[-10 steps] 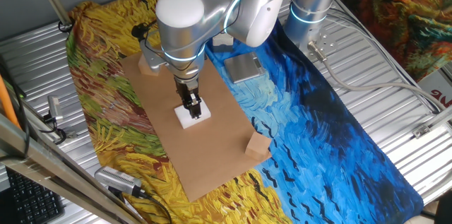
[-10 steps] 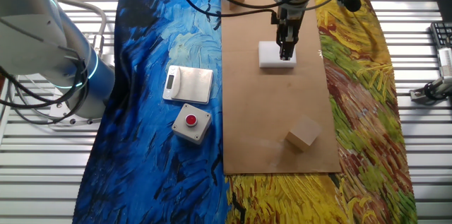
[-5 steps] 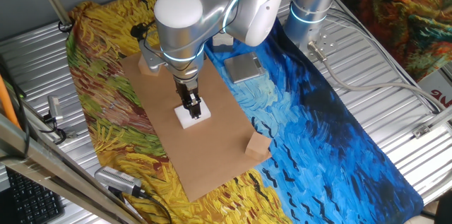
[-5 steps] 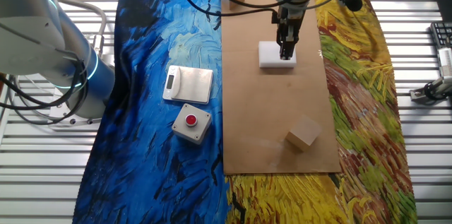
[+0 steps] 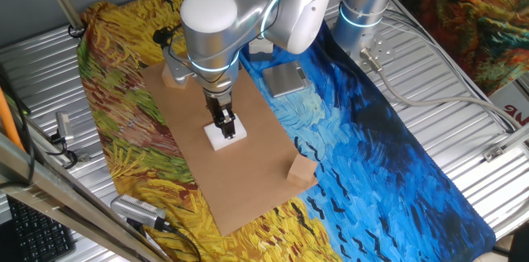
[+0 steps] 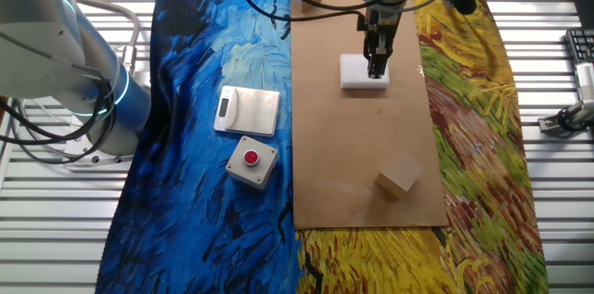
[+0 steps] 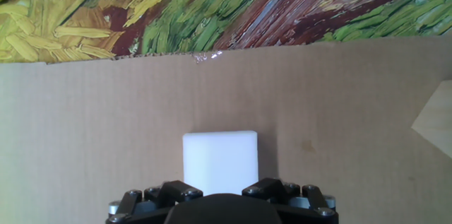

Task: Clean the tabletop with a sponge

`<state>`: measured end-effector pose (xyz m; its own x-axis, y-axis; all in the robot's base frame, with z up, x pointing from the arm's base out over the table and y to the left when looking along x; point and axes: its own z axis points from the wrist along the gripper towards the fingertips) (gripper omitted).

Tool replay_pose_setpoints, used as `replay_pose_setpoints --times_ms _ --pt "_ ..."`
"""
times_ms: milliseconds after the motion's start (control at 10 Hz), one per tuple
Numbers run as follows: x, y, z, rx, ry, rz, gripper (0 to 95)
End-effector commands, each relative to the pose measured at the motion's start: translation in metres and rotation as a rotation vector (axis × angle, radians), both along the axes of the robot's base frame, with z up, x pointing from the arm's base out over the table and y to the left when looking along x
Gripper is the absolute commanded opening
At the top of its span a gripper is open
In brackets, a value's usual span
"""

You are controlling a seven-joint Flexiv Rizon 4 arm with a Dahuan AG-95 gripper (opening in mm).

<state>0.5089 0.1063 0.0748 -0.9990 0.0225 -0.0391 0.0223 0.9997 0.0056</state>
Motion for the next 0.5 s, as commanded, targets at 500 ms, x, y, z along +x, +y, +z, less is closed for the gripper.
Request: replay_pose_setpoints --times_ms 500 --pt "-0.0001 -0.0003 0.0001 0.003 0.003 0.010 76.0"
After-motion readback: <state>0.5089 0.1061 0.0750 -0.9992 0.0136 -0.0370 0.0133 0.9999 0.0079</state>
